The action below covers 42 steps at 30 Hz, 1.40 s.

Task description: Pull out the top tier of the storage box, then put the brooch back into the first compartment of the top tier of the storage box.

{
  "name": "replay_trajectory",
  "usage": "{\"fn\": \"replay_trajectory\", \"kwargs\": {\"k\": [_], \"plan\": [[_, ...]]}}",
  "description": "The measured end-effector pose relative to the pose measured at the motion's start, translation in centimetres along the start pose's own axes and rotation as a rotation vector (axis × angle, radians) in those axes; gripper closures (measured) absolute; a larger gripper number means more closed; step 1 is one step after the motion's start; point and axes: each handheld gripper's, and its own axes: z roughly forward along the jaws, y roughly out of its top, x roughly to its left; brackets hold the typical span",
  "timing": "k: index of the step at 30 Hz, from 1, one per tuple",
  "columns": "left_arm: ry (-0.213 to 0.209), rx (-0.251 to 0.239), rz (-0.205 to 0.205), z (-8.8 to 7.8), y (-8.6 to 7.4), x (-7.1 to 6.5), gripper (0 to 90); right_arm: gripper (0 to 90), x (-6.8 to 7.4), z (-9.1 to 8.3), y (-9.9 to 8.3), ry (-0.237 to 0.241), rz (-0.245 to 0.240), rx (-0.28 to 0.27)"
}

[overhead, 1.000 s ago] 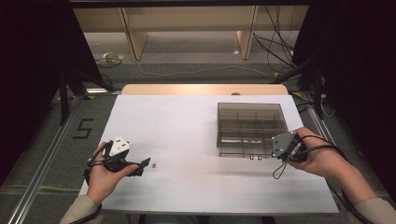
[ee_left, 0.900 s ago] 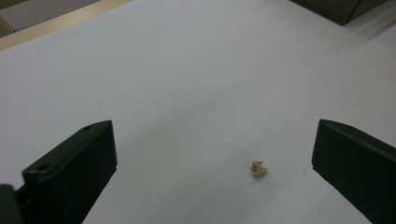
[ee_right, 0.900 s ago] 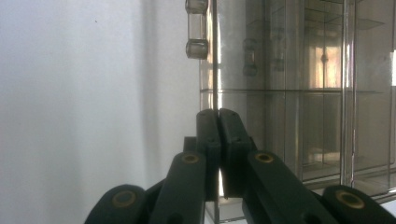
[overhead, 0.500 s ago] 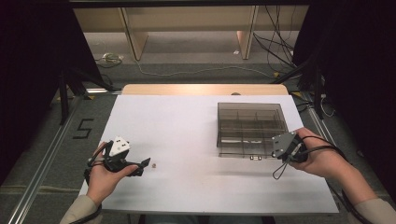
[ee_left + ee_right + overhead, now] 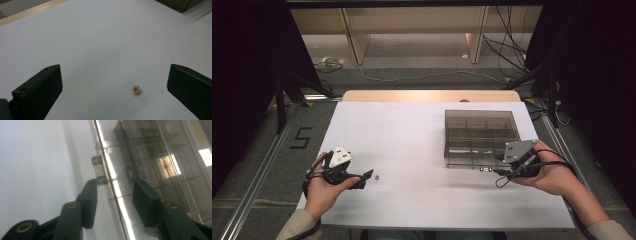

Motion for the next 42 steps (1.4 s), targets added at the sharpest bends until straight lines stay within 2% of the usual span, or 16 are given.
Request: {"fn": "replay_trajectory", "kwargs": {"k": [1, 8, 13, 26, 32, 36, 39, 42], "plan": [[-0.001, 0.000, 0.000, 0.0, 0.0, 0.0, 0.0, 51.0, 0.1, 0.1, 0.0, -0.008, 0.019, -0.012], [-0.011, 0.000, 0.002, 0.1, -0.1, 0.0, 0.0, 42.4, 0.8, 0.7, 0.3, -0.034, 0.062, -0.098], [-0.013, 0.000, 0.005, 0.2, 0.0, 0.0, 0.0, 40.2, 1.4, 1.4, 0.7, -0.038, 0.083, -0.146], [-0.011, -0.005, 0.006, 0.3, 0.1, 0.1, 0.0, 36.8, 1.8, 1.3, 1.0, -0.066, 0.092, -0.192], [-0.004, -0.010, -0.010, 0.2, 0.1, 0.3, 0.0, 36.6, 2.0, 1.3, 1.5, -0.075, 0.099, -0.236], [0.014, -0.015, -0.021, 0.2, 0.2, 0.6, 0.4, 37.0, 2.3, 1.6, 2.1, -0.066, 0.127, -0.285], [0.011, -0.025, -0.035, 0.1, 0.1, 0.6, 0.5, 36.6, 2.8, 2.1, 2.7, -0.059, 0.135, -0.310], [0.025, -0.023, -0.052, 0.1, 0.2, 0.7, 1.5, 36.4, 3.2, 2.6, 3.4, -0.046, 0.142, -0.341]]}}
